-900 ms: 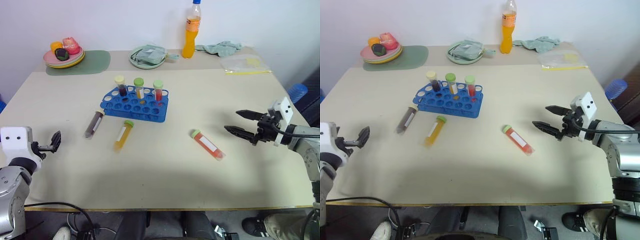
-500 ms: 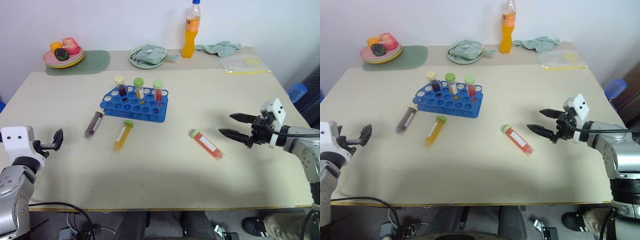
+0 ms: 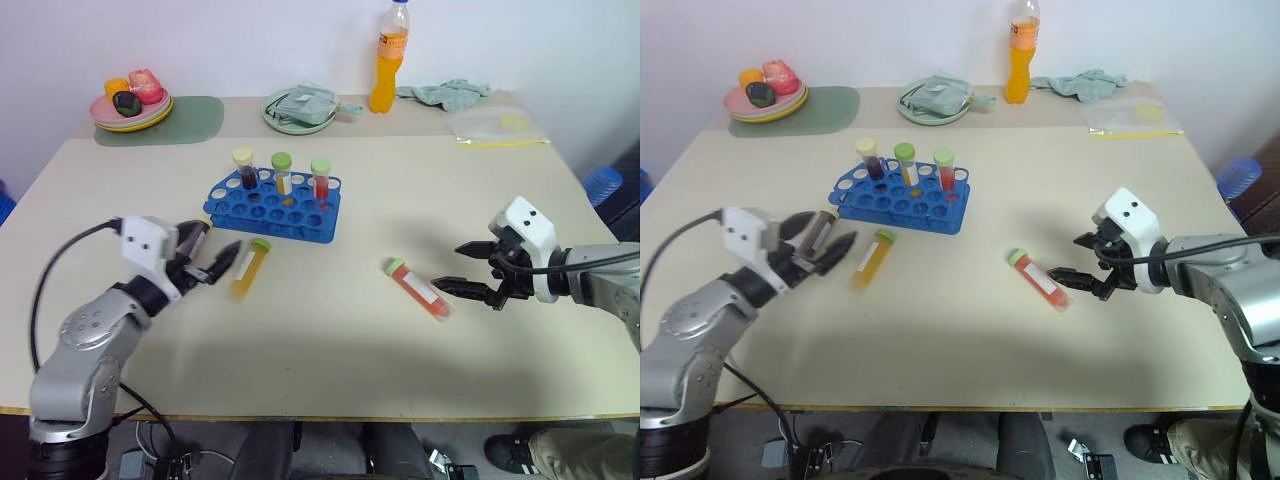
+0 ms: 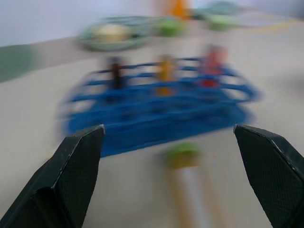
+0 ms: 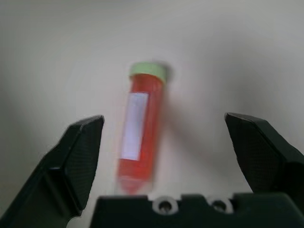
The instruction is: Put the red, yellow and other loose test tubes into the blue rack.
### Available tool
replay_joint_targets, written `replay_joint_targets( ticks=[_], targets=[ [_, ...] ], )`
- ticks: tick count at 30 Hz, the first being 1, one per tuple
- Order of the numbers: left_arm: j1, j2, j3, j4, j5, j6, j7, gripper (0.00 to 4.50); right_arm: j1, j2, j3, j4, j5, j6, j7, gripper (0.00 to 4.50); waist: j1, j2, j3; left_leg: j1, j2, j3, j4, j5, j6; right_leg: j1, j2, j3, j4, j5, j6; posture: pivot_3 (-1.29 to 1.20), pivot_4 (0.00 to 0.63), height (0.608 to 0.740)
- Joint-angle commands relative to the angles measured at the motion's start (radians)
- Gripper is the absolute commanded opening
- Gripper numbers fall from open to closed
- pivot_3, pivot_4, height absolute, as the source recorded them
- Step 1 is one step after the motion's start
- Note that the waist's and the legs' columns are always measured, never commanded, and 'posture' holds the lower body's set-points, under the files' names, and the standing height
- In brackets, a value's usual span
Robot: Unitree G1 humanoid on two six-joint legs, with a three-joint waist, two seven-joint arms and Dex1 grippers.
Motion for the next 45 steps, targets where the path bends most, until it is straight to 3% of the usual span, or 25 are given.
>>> replay_joint_targets(
  ticks=[1,3,7,17,20,25,26,31,34,37,40,45],
  targets=[
    [-0.027,-0.004,-0.105,-0.038,-0.020,-0.053,-0.103,4.46,-0.095,0.037,0.066,-0.056,0.027,0.221,-0.081,4.50,0.002,0.000,0.000,0.000,0.000,0.000,0.000,0.000,0.000,0.000,0.000,0.000,0.000,0.000,0.000,0.00,0.150,0.740],
    [-0.033,0.001,-0.155,-0.030,-0.019,-0.073,-0.160,4.46,-0.153,0.062,0.102,-0.071,0.043,0.286,-0.101,4.50,0.002,0.000,0.000,0.000,0.000,0.000,0.000,0.000,0.000,0.000,0.000,0.000,0.000,0.000,0.000,0.00,0.150,0.740],
    [-0.031,0.020,-0.263,-0.001,0.021,-0.111,-0.250,4.46,-0.320,0.116,0.252,0.125,0.116,0.308,-0.212,4.50,-0.008,0.001,0.001,-0.001,0.000,0.001,0.000,0.000,0.000,-0.001,0.000,0.000,0.000,0.000,0.000,0.00,0.150,0.740],
    [0.057,0.046,-0.279,-0.009,0.085,-0.166,-0.251,4.46,-0.478,0.159,0.450,0.368,0.266,0.308,-0.375,4.50,-0.017,0.001,0.001,-0.001,0.000,0.000,0.000,0.000,0.001,-0.001,0.000,0.000,0.000,0.000,0.000,0.00,0.150,0.740],
    [0.083,0.047,-0.273,-0.019,0.094,-0.177,-0.240,4.50,-0.496,0.162,0.486,0.392,0.291,0.308,-0.405,3.67,-0.021,0.001,0.001,-0.001,0.000,0.000,0.000,0.000,0.001,-0.001,0.000,0.000,0.001,0.000,0.000,0.00,0.150,0.740],
    [0.108,0.052,-0.258,0.001,0.104,-0.208,-0.241,4.50,-0.525,0.160,0.509,0.407,0.341,0.308,-0.432,1.08,-0.026,0.001,0.001,0.000,0.000,-0.001,0.000,0.000,0.001,-0.001,0.001,0.000,0.002,0.000,0.000,0.00,0.150,0.740],
    [0.112,0.055,-0.255,0.008,0.107,-0.218,-0.244,4.50,-0.538,0.159,0.503,0.409,0.354,0.308,-0.434,0.76,-0.025,0.001,0.001,0.000,0.000,-0.001,0.000,0.000,0.001,-0.001,0.001,0.000,0.002,0.000,0.001,0.00,0.150,0.740],
    [0.124,0.059,-0.218,0.045,0.107,-0.252,-0.241,4.50,-0.510,0.208,0.330,0.278,0.342,0.273,-0.423,0.71,-0.023,0.002,0.001,0.000,0.000,-0.001,0.000,0.000,0.001,-0.001,0.001,0.000,0.002,0.000,0.001,0.00,0.150,0.740],
    [0.130,0.037,-0.152,0.073,0.079,-0.255,-0.205,4.50,-0.328,0.265,0.201,0.071,0.249,-0.129,-0.365,0.71,-0.022,0.000,0.000,0.000,0.000,-0.001,-0.001,0.000,0.001,-0.001,0.001,0.000,0.002,0.000,0.001,0.00,0.150,0.740],
    [0.125,0.021,-0.078,0.106,0.057,-0.250,-0.168,4.50,-0.157,0.361,0.203,-0.033,0.073,-0.517,-0.332,0.71,-0.022,0.000,0.000,0.000,0.000,-0.001,0.000,0.000,0.001,-0.001,0.000,0.000,0.002,0.000,0.002,0.00,0.150,0.740],
    [0.089,-0.004,-0.013,0.155,0.037,-0.233,-0.111,4.50,-0.109,0.597,0.221,0.104,-0.067,-0.759,-0.461,0.71,-0.034,0.000,0.000,0.001,-0.001,-0.001,0.001,0.001,0.000,-0.001,0.001,0.001,0.006,0.001,0.002,0.00,0.150,0.740],
    [0.046,-0.007,0.043,0.213,0.050,-0.225,-0.060,4.50,-0.133,0.833,0.323,0.354,-0.292,-1.138,-0.460,0.71,-0.047,0.001,0.000,0.005,0.000,-0.003,0.000,0.004,-0.005,-0.001,0.003,0.001,0.010,0.002,0.000,0.00,0.150,0.740]
  ],
)
